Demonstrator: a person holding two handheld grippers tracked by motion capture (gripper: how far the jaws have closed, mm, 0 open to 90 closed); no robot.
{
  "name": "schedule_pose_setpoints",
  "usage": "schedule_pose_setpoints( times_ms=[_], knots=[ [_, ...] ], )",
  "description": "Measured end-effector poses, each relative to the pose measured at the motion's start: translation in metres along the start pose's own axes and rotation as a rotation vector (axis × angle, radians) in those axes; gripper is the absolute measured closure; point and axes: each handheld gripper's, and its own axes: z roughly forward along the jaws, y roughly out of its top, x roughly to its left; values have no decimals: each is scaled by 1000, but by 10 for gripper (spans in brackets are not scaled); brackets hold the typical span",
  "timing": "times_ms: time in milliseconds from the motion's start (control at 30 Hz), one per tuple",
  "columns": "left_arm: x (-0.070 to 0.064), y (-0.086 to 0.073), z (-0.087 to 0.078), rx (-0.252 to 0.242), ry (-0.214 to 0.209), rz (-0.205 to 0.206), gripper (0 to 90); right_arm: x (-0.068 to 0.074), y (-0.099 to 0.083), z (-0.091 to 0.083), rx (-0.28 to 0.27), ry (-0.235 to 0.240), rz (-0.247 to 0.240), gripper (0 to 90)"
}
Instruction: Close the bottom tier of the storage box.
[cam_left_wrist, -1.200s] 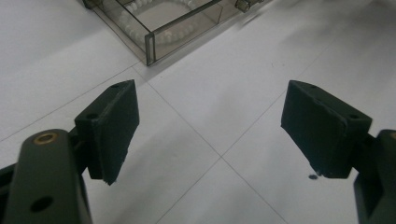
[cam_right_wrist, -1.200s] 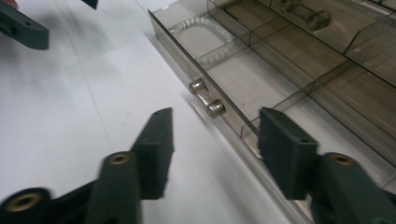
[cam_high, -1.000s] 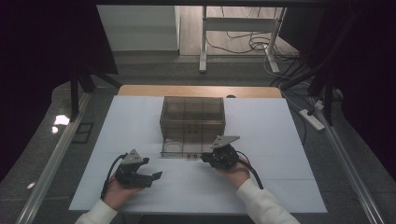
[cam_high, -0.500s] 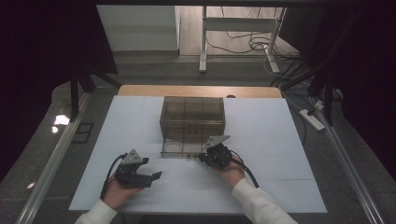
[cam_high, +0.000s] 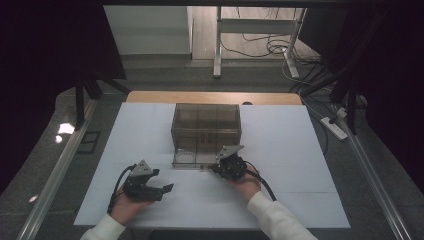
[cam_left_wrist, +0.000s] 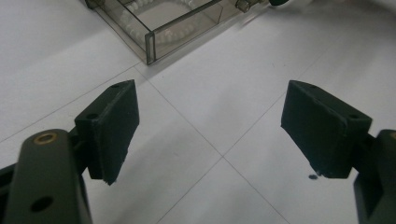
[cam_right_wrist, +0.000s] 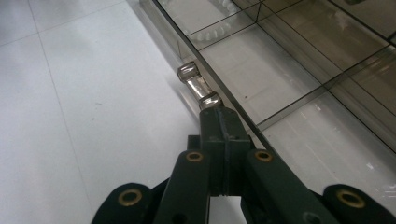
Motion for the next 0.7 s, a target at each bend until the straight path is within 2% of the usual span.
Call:
schedule_pose_setpoints(
  times_ms=[700],
  knots=[
    [0,0,-1,-2,3,1,200,-5,2,3,-12,-25,1,894]
  ],
)
